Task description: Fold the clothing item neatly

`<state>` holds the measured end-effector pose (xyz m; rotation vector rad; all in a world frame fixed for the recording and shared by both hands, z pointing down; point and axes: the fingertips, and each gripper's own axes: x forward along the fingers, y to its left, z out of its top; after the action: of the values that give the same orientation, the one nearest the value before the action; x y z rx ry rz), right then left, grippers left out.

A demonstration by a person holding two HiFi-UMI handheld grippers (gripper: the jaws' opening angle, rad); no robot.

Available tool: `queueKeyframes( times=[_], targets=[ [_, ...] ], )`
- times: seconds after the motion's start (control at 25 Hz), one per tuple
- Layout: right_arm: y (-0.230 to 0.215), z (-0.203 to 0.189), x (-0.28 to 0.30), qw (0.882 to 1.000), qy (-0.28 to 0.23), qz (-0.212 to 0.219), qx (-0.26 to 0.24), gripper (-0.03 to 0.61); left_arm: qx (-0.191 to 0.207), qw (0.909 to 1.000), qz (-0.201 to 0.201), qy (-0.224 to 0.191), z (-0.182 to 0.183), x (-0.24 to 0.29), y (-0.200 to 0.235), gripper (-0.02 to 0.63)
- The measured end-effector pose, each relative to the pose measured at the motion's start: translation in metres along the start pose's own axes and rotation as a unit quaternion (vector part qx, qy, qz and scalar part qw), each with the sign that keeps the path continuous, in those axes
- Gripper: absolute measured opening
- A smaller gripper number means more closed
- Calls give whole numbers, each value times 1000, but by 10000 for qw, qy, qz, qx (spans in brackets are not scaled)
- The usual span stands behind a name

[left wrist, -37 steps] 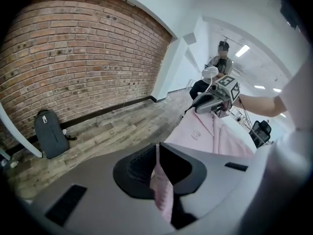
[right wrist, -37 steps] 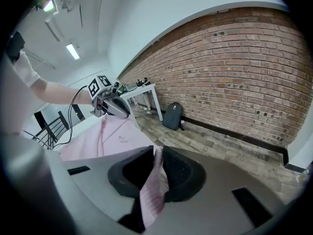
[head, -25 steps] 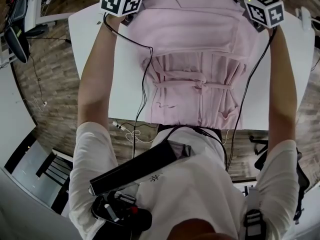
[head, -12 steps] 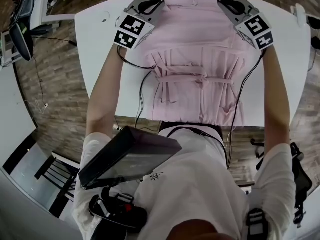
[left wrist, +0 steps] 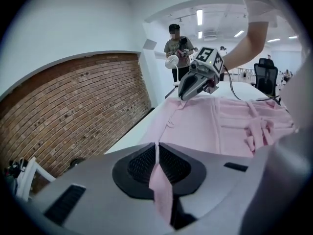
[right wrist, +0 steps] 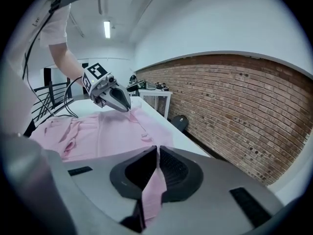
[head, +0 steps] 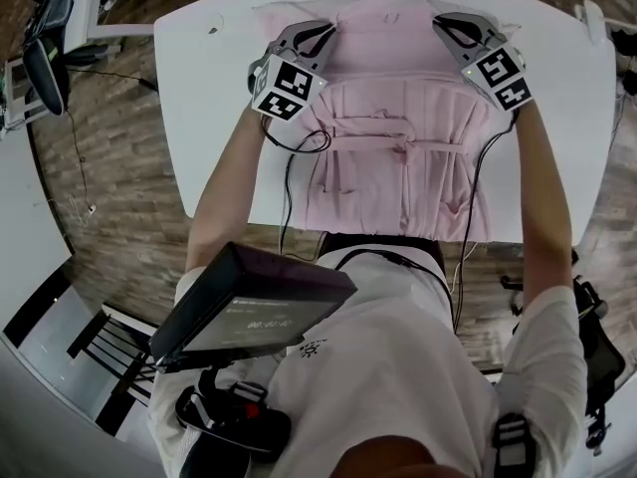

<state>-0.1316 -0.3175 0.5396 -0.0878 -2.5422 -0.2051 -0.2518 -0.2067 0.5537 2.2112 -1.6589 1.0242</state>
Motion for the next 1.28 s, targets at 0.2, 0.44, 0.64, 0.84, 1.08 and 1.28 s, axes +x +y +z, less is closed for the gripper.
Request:
queueKeyframes(
  times=[0.2, 0.44, 0.64, 0.84, 1.08, 1.28],
  targets=[
    [7, -28, -5, 9988, 469, -34, -156, 21, -161, 9995, -55, 270, -28, -3, -15, 17],
    [7, -57, -11, 9952, 973, -101, -37, 38, -601, 9974, -10, 395, -48, -9, -13, 18],
    [-4, -54, -29, 9945, 796, -294, 621, 48, -1221, 9919, 271, 233, -42, -27, 11, 18],
    [-20, -1, -14, 9873, -39, -595, 1473, 47, -1686, 9847, 321, -293, -6, -17, 31, 17],
    [-4, 7, 32, 9823, 209, -391, 1817, 46, -2381, 9689, -615, -284, 18, 24, 14, 17],
    [12, -29, 35, 9848, 935, -318, 1432, 46, -2259, 9701, -853, 241, -14, 33, -1, 17]
  ],
)
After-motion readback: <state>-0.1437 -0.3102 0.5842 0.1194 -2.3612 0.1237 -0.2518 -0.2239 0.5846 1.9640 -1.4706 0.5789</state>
